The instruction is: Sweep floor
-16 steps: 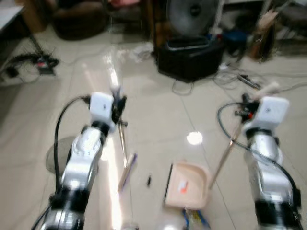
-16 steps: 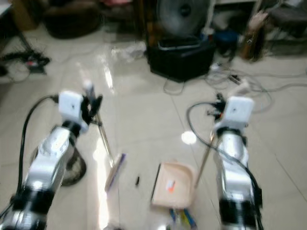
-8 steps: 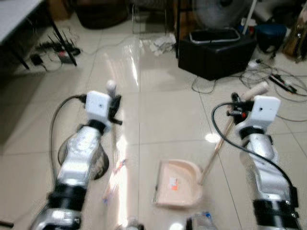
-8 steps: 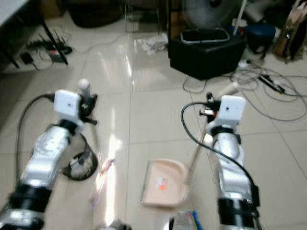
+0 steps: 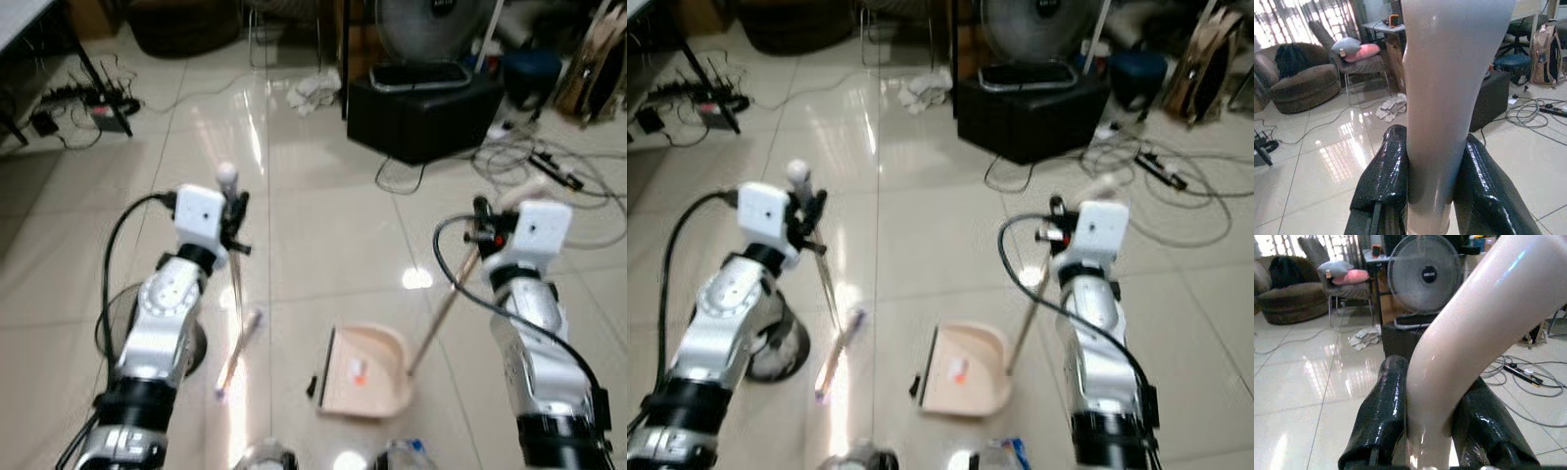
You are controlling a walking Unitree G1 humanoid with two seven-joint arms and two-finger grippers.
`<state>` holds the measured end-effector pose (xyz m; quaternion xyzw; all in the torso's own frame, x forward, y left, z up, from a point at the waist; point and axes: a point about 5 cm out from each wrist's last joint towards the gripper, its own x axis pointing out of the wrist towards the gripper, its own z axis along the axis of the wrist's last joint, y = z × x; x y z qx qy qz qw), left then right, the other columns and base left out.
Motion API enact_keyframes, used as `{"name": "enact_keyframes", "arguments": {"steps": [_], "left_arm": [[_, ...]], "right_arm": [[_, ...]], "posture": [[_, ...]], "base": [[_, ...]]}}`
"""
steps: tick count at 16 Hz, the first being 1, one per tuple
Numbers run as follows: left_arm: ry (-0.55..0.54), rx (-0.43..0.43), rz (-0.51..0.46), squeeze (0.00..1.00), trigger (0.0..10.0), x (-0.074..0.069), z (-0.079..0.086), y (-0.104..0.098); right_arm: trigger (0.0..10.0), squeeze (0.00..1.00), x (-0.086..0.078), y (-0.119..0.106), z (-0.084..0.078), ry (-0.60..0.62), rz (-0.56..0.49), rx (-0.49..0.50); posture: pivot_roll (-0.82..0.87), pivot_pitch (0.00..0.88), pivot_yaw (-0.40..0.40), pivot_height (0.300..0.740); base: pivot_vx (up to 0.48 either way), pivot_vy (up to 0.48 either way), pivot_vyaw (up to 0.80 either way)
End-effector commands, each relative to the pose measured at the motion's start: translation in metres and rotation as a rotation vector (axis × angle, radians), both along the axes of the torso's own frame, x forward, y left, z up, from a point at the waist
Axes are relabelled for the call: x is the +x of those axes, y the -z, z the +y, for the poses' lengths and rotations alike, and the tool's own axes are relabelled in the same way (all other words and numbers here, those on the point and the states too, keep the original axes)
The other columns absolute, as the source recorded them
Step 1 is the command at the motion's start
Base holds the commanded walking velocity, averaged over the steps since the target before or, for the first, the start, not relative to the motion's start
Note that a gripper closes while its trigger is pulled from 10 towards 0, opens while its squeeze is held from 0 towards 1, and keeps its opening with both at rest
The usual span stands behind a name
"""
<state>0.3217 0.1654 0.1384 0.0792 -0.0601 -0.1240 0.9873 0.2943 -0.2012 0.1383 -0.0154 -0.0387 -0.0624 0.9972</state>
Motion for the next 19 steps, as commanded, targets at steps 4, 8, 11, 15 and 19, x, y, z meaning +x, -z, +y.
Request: {"name": "enact_keyframes", "arguments": {"steps": [4,8,11,15,19], "left_arm": [[0.004,0.024,-0.024,0.00,10.0,0.002,0.000,-0.001],[0.013,0.019,-0.017,0.00,10.0,0.006,-0.006,0.009],[0.029,0.019,0.006,0.00,10.0,0.012,-0.012,0.014],[0.017,0.018,-0.020,0.00,10.0,0.010,-0.011,0.019],[0.060,0.031,-0.053,0.00,10.0,0.017,-0.019,0.015]], "right_arm": [[10.0,0.00,0.000,-0.004,0.007,-0.040,-0.027,-0.015],[10.0,0.00,0.008,-0.003,0.010,-0.051,-0.073,-0.085],[10.0,0.00,0.023,0.004,0.007,-0.025,-0.050,-0.078],[10.0,0.00,0.024,0.007,0.005,-0.015,-0.073,-0.080],[10.0,0.00,0.036,0.008,0.014,-0.029,-0.085,-0.110]], "posture": [[0.01,0.104,0.080,0.740],[0.02,0.128,0.084,0.740],[0.03,0.192,0.080,0.740],[0.08,0.262,0.073,0.740],[0.07,0.316,0.077,0.740]], "base": [[0.000,0.000,0.00],[0.000,0.000,0.00],[0.000,0.000,0.00],[0.000,0.000,0.00],[0.000,0.000,0.00]]}}
